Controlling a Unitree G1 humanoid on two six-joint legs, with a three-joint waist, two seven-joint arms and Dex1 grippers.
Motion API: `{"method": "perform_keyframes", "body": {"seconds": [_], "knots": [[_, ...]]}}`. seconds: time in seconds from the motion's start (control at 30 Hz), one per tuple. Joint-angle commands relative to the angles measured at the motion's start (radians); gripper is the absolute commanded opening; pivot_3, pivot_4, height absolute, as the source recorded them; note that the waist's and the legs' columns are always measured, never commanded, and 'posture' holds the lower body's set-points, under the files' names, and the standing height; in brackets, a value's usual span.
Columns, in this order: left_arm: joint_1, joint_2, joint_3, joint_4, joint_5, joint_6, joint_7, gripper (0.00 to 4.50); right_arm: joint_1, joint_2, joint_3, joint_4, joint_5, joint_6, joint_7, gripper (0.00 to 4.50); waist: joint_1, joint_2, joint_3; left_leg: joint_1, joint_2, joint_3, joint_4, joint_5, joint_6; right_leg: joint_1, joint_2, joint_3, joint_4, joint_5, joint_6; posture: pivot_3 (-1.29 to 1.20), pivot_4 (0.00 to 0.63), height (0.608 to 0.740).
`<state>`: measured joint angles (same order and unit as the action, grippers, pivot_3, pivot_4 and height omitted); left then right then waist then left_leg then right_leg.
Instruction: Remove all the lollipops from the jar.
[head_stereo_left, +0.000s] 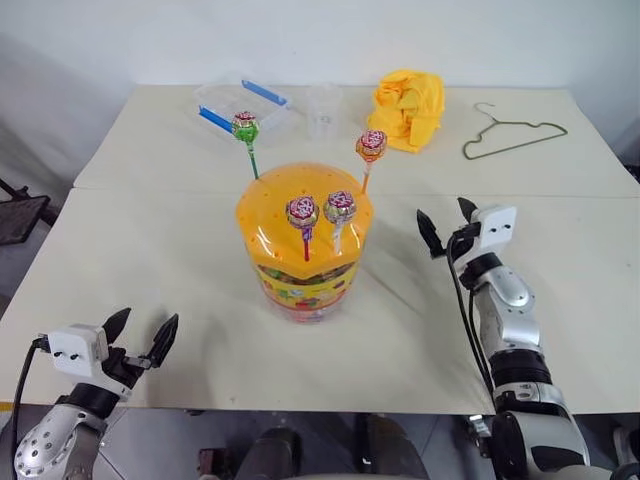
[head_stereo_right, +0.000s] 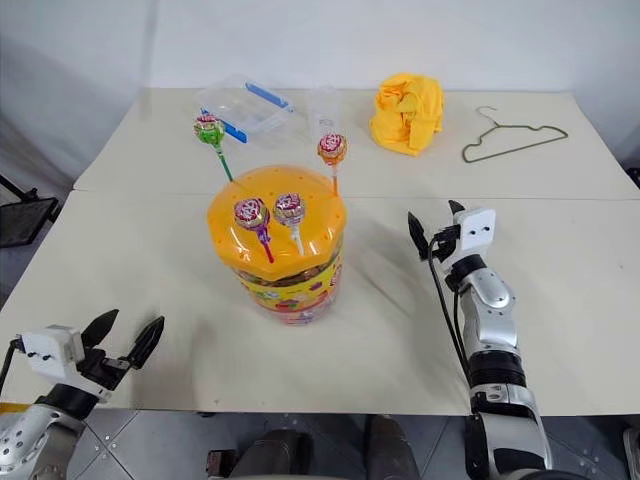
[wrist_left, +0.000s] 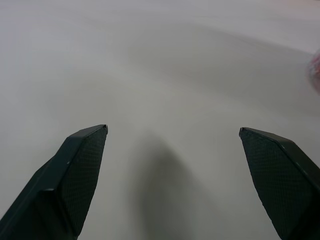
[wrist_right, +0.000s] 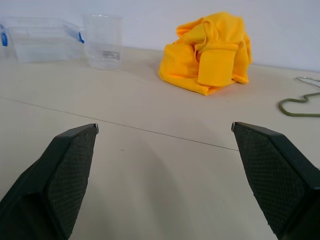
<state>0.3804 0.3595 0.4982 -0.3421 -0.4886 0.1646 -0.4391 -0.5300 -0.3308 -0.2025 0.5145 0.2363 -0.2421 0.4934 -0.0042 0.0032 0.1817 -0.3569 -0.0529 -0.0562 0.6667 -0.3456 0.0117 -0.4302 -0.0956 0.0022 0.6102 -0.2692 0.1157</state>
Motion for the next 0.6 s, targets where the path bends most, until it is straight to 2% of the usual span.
{"method": "perform_keyframes", "body": {"seconds": [0.03,0.1,0.17,0.3,0.43,0.5,0.6], "knots": [[0.004,0.028,0.008,-0.016,0.028,-0.017,-0.009,4.50,0.019,-0.039,-0.005,-0.077,0.024,0.025,0.046,4.48,0.000,0.000,0.000,0.000,0.000,0.000,0.000,0.000,0.000,0.000,0.000,0.000,0.000,0.000,0.000,0.00,0.150,0.740],[-0.013,0.036,0.012,-0.006,0.024,-0.029,-0.017,4.50,0.037,-0.057,-0.004,-0.114,0.041,0.032,0.088,4.48,0.001,0.000,0.000,0.000,0.000,0.000,0.000,0.000,0.000,0.000,0.000,0.000,0.000,0.000,0.000,0.00,0.150,0.740],[-0.050,0.048,0.044,-0.005,-0.062,-0.016,-0.056,4.50,0.070,-0.083,-0.018,-0.191,0.108,0.064,0.169,4.48,0.004,0.000,0.000,0.000,0.000,0.000,0.000,0.000,0.000,0.000,0.000,0.000,0.000,0.000,0.000,0.00,0.150,0.740],[-0.129,0.135,0.144,0.033,-0.282,0.037,-0.198,4.50,0.208,-0.174,-0.084,-0.471,0.376,0.226,0.378,4.48,0.007,0.000,0.000,-0.001,0.001,0.000,0.000,-0.001,0.000,0.000,0.000,0.000,-0.001,0.000,0.000,0.00,0.150,0.740],[-0.220,0.327,0.191,0.136,-0.382,0.152,-0.356,4.50,0.342,-0.305,-0.235,-0.704,0.644,0.410,0.462,4.48,0.007,0.000,0.000,-0.001,0.002,-0.001,0.000,-0.002,0.000,0.001,0.000,-0.001,-0.003,0.000,0.000,0.00,0.150,0.740],[-0.238,0.403,0.210,0.203,-0.469,0.247,-0.461,4.50,0.373,-0.318,-0.273,-0.778,0.704,0.425,0.481,4.48,0.004,0.000,0.000,0.000,0.002,-0.001,0.000,-0.002,0.001,0.002,0.000,-0.001,-0.004,0.000,0.000,0.00,0.150,0.740],[-0.307,0.493,0.220,0.392,-0.500,0.325,-0.584,4.50,0.412,-0.306,-0.293,-0.879,0.728,0.403,0.502,4.48,-0.005,-0.001,0.000,0.002,0.005,0.001,-0.001,-0.003,0.000,0.002,0.003,0.000,-0.004,0.000,0.000,0.00,0.150,0.740]]}}
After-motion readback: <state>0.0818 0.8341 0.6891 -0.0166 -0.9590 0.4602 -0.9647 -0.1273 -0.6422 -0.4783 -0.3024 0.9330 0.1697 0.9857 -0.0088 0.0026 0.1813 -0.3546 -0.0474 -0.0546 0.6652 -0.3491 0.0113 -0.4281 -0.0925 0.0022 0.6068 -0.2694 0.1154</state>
